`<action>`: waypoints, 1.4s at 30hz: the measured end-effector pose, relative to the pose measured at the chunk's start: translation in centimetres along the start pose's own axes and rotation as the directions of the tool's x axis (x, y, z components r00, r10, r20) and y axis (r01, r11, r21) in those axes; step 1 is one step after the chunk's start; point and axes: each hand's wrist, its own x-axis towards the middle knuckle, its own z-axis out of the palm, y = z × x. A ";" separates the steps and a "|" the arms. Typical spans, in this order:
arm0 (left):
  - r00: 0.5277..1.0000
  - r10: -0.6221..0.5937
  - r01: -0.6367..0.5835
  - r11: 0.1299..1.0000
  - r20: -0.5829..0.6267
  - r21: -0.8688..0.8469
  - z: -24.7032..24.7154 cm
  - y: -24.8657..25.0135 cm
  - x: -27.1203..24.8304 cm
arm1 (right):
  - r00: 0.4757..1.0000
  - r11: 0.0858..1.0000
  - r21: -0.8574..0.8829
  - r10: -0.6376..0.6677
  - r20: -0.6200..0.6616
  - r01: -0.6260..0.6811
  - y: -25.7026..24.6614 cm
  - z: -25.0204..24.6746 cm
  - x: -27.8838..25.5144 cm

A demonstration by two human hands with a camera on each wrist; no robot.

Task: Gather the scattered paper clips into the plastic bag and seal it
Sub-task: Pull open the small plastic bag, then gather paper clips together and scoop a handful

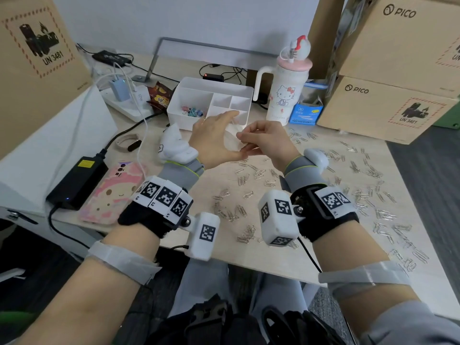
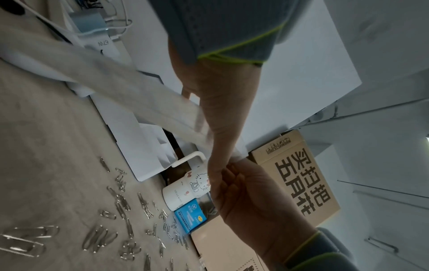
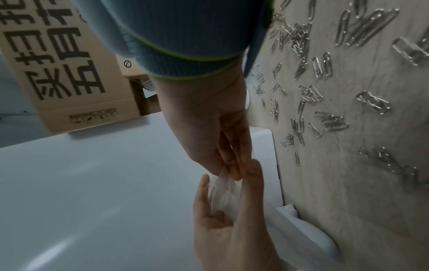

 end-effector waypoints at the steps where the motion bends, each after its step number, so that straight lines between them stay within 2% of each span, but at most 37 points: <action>1: 0.999 0.020 -0.021 0.999 -0.029 -0.048 0.1 0.0 0.0 | 1.000 1.000 0.019 0.003 0.000 -0.003 0.1 -0.1 0.0; 6: 0.991 0.101 -0.117 0.973 -0.089 -0.199 -0.3 0.2 -0.4 | 0.999 0.999 0.038 0.035 0.030 -0.036 0.8 -0.2 -0.1; 11: 0.994 0.096 -0.098 0.994 -0.048 -0.055 -0.4 -2.0 -0.5 | 0.990 0.993 -0.037 0.113 0.080 -0.110 2.0 0.2 0.1; 13: 0.998 0.047 -0.046 0.998 -0.033 0.036 0.1 -3.7 -0.7 | 0.986 0.987 -0.068 0.152 0.065 -0.147 2.9 0.1 0.0; 15: 0.998 -0.053 0.049 0.989 0.026 0.141 0.9 -5.1 -1.1 | 0.982 0.978 -0.114 0.182 0.050 -0.176 3.8 -0.1 -0.2; 18: 0.968 -0.224 0.193 0.951 0.112 0.240 2.7 -6.4 -2.0 | 0.974 0.963 -0.156 0.224 0.025 -0.218 5.1 -0.6 -0.7; 23: 0.919 -0.367 0.297 0.884 0.142 0.361 4.3 -7.3 -2.7 | 0.972 0.951 -0.206 0.233 -0.015 -0.231 6.3 -1.4 -1.8; 25: 0.905 -0.392 0.294 0.859 0.168 0.419 4.3 -7.3 -2.9 | 0.975 0.947 -0.235 0.222 -0.015 -0.219 6.6 -1.9 -2.3; 28: 0.924 -0.321 0.217 0.888 0.208 0.406 4.1 -5.9 -3.8 | 0.976 0.937 -0.287 0.215 0.021 -0.200 7.0 -2.4 -3.2; 31: 0.977 -0.123 0.091 0.979 0.175 0.184 3.6 -3.7 -4.9 | 0.972 0.912 -0.374 0.216 0.088 -0.169 7.4 -2.6 -4.6; 33: 0.975 -0.051 0.051 0.999 0.216 0.006 3.5 -3.0 -5.4 | 0.966 0.879 -0.458 0.217 0.137 -0.133 7.6 -2.6 -5.4; 34: 0.965 -0.062 0.074 0.997 0.256 -0.038 3.6 -2.8 -5.8 | 0.965 0.861 -0.496 0.214 0.151 -0.113 7.7 -2.5 -6.0; 36: 0.945 -0.131 0.137 0.991 0.300 0.000 4.2 -2.8 -6.7 | 0.967 0.814 -0.578 0.190 0.169 -0.059 8.0 -2.3 -6.8; 39: 0.935 -0.193 0.172 0.981 0.297 0.093 5.6 -3.1 -8.0 | 0.973 0.709 -0.704 0.133 0.186 0.038 8.8 -1.8 -8.2; 42: 0.939 -0.204 0.180 0.978 0.277 0.109 6.7 -3.2 -8.6 | 0.970 0.661 -0.747 0.127 0.206 0.072 9.7 -1.2 -9.1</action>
